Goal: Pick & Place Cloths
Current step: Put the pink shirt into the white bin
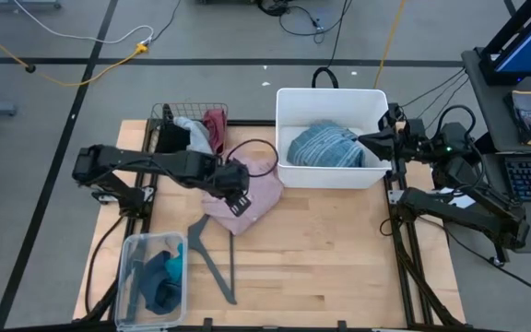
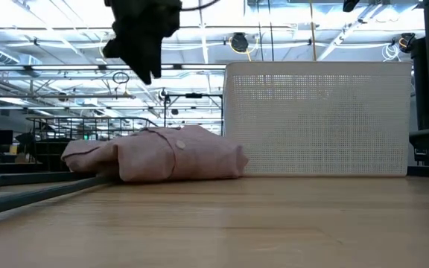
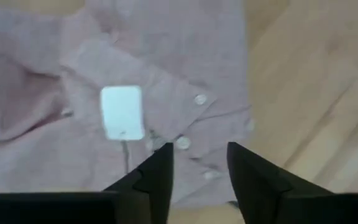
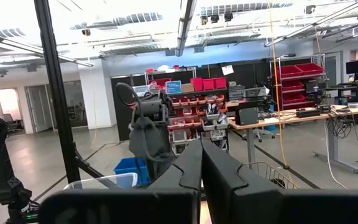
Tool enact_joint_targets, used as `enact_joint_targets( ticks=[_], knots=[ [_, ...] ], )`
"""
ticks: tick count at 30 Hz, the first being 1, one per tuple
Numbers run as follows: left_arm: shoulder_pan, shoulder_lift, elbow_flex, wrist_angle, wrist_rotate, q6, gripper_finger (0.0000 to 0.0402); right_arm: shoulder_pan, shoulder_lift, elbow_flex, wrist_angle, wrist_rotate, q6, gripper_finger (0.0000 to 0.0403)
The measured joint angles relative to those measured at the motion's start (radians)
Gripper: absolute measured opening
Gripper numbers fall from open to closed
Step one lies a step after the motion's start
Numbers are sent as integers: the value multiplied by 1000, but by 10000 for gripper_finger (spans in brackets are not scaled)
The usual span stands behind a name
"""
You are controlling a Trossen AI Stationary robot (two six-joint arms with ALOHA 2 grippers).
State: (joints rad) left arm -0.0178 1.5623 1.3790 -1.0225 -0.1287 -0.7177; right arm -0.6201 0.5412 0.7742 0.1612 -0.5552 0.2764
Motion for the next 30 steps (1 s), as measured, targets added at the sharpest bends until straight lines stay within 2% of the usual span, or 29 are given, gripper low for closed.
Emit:
enact_joint_targets(
  ticks=[4, 10, 21, 30],
  knots=[
    [-50, -1, 2, 79, 3, 29, 182, 0, 0, 0, 0, 1, 0, 0],
    [-80, 29, 2, 89, -11, 54, 239, 0, 0, 0, 0, 2, 0, 0],
    [-77, 189, 2, 85, 1, 78, 340, 0, 0, 0, 0, 0, 2, 0],
    [-37, 342, 2, 90, -32, 134, 369, 0, 0, 0, 0, 0, 3, 0]
  ],
)
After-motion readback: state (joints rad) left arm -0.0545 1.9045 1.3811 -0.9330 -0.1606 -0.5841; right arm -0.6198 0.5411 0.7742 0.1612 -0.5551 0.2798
